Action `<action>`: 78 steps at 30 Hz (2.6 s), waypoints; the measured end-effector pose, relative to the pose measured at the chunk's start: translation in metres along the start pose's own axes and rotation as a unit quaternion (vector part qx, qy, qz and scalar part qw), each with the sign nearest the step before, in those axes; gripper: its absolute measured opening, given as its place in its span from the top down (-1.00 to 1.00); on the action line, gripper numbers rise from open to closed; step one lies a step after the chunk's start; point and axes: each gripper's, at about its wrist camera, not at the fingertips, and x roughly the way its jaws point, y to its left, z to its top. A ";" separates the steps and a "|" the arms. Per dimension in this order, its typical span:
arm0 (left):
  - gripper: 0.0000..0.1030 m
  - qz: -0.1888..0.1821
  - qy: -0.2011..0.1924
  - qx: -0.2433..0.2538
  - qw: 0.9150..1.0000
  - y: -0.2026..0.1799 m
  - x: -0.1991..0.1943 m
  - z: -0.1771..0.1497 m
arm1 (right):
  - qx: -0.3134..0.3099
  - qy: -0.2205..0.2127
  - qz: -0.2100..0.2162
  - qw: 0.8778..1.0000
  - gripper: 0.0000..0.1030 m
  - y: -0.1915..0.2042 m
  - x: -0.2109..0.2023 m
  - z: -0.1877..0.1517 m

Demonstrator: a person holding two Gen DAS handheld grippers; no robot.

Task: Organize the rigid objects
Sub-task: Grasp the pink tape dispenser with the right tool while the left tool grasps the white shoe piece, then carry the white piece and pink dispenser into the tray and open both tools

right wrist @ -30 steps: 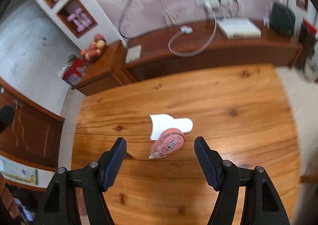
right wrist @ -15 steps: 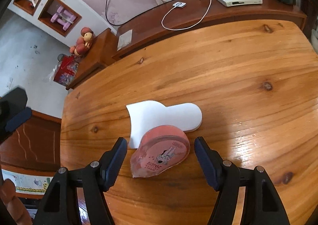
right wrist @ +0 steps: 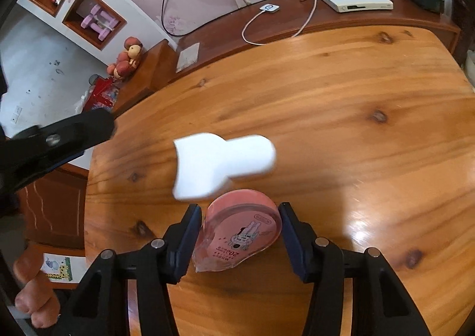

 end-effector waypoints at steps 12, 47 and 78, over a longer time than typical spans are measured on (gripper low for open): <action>-0.95 -0.010 0.046 0.036 0.998 -0.047 0.036 -0.004 | 0.004 0.003 -0.006 1.000 -0.04 -0.025 -0.021 -0.024; -0.45 0.018 0.083 0.295 0.952 -0.080 0.073 -0.014 | 0.025 0.001 0.076 0.997 -0.04 -0.063 -0.030 -0.044; -0.36 -0.036 -0.001 0.152 0.988 -0.033 -0.089 -0.077 | -0.001 -0.047 0.111 0.993 -0.03 -0.034 -0.127 -0.071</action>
